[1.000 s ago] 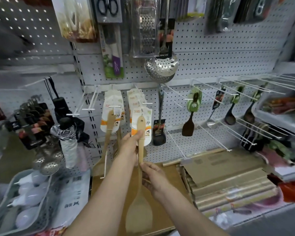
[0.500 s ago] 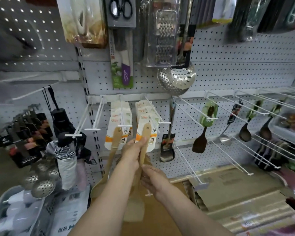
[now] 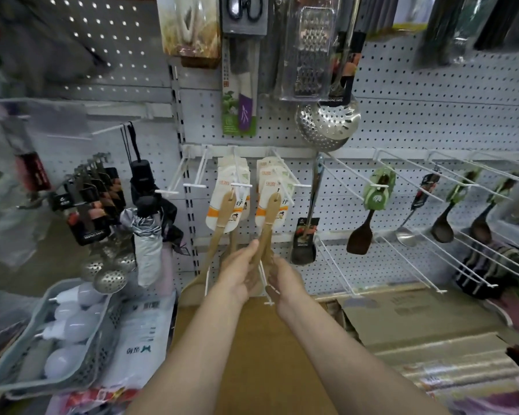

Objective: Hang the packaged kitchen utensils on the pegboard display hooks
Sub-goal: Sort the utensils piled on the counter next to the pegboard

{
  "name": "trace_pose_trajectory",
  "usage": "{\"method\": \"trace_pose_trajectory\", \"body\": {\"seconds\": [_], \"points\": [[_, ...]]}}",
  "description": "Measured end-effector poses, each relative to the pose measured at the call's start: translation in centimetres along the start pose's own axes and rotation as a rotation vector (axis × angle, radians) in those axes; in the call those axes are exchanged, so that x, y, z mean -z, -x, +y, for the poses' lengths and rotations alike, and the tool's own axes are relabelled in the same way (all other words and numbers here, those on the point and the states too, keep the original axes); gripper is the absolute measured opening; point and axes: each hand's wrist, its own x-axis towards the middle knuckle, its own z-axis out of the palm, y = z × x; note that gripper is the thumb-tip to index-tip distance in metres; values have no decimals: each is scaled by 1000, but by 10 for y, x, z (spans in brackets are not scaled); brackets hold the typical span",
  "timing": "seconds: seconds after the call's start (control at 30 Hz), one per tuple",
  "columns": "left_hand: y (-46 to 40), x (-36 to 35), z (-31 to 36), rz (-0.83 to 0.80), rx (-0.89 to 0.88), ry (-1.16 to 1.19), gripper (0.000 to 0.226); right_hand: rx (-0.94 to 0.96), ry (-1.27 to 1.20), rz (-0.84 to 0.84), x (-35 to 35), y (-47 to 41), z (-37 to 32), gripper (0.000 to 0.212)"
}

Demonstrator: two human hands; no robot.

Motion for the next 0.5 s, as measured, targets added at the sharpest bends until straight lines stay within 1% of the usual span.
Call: {"method": "trace_pose_trajectory", "body": {"seconds": [0.07,0.2,0.3,0.37,0.43,0.5], "points": [[19,12,-11,18,4,57,22,14,24,-30,0,17,8,23],[62,44,-37,72,-4,96,16,10,70,-107,1,53,29,15],[93,75,-54,154,5,134,20,-12,93,-166,-7,82,54,18],[111,97,-65,203,16,165,33,-30,99,-209,-15,104,72,32],[131,119,-72,253,25,191,55,-75,111,-240,-26,122,91,34],[147,143,-78,309,28,225,59,-125,134,-287,-37,139,108,39]]}}
